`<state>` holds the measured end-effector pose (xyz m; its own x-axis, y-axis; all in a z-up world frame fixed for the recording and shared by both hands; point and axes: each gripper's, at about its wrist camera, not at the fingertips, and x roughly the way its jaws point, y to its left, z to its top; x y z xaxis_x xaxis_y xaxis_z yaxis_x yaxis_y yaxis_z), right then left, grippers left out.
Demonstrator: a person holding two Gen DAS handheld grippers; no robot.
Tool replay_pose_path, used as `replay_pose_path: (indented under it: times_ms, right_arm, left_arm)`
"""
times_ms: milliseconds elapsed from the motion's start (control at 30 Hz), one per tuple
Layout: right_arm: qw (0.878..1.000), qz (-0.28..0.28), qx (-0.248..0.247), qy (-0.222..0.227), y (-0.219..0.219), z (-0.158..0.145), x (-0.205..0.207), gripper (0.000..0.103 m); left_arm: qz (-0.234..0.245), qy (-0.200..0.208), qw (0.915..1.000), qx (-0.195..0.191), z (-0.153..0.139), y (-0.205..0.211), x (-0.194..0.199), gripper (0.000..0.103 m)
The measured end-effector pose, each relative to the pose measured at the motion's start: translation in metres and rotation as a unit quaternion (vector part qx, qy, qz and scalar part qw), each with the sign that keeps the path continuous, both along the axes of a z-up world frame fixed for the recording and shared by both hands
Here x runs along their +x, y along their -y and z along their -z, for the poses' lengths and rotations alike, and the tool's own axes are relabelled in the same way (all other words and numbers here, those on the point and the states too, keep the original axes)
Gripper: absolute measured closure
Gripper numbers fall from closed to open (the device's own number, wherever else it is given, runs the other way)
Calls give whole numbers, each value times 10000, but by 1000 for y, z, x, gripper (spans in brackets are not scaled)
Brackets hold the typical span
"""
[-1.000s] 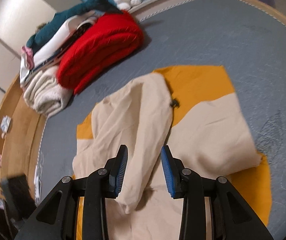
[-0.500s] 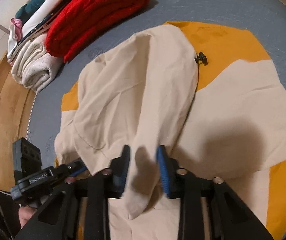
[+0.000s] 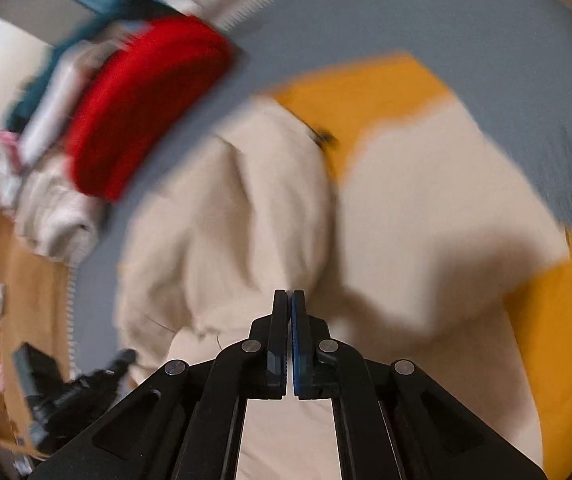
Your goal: Fold large clothes
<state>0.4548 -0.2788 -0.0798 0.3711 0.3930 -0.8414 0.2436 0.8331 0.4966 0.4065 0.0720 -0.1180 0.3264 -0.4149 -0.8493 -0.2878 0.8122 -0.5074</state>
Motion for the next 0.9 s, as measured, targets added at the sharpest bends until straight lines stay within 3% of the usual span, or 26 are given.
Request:
replay_pose_path:
  times_ms: [67,133,200,267,333,400,500,567,600,633,700,800,833,867,900]
  right_arm:
    - [9978,15,-129,-654,-5,31,-2,102]
    - [9959,31,-262,-865,-8,41,-2,101]
    - [9953,-39,-375,-897,-14,39,2,99]
    - [9957,0,-635,-681,-17,24,5,89]
    - [9906,236,-1329,-214,-17,-2,1,85]
    - [9846,435,-1653,379,-20,-28,-2,80]
    - [9898,-66,-930,1080,-39,-43,4,71]
    - [9890,-752,-118,1266,-61,-45,13,67]
    - [9858,-1029,226,1305,-75,-45,16,60]
    - [9831,-1268,369,1270,-90,-44,20,48]
    - [9803,-1561,197,1193,-111,-39,24,42]
    - [9762,-1918,-139,1002,-132,-25,22,42]
    - [9753,-1994,-263,916,-139,-18,22,48]
    - [9757,-1973,-261,918,-139,-14,20,62]
    - [9774,-1894,-178,917,-135,-10,17,97]
  left_arm:
    - [-43,-310,9995,-30,15,-1,0,94]
    - [-131,-347,9993,-34,11,-4,0,92]
    - [-42,-98,9998,163,-10,-4,4,91]
    - [37,273,9973,680,-35,-2,2,89]
    - [191,792,9908,1078,-64,7,2,84]
    - [363,1254,9859,1043,-81,18,1,84]
    - [692,1330,9855,792,-75,34,5,83]
    - [698,1205,9877,716,-65,36,-1,83]
    - [696,1166,9885,659,-62,37,-2,83]
    - [699,1148,9888,642,-63,40,0,83]
    - [803,1107,9888,606,-60,43,2,83]
    - [1042,955,9881,601,-43,51,6,83]
    - [1081,892,9885,575,-39,46,4,83]
    - [1128,762,9893,534,-30,48,5,83]
    - [1123,618,9903,527,-19,49,5,83]
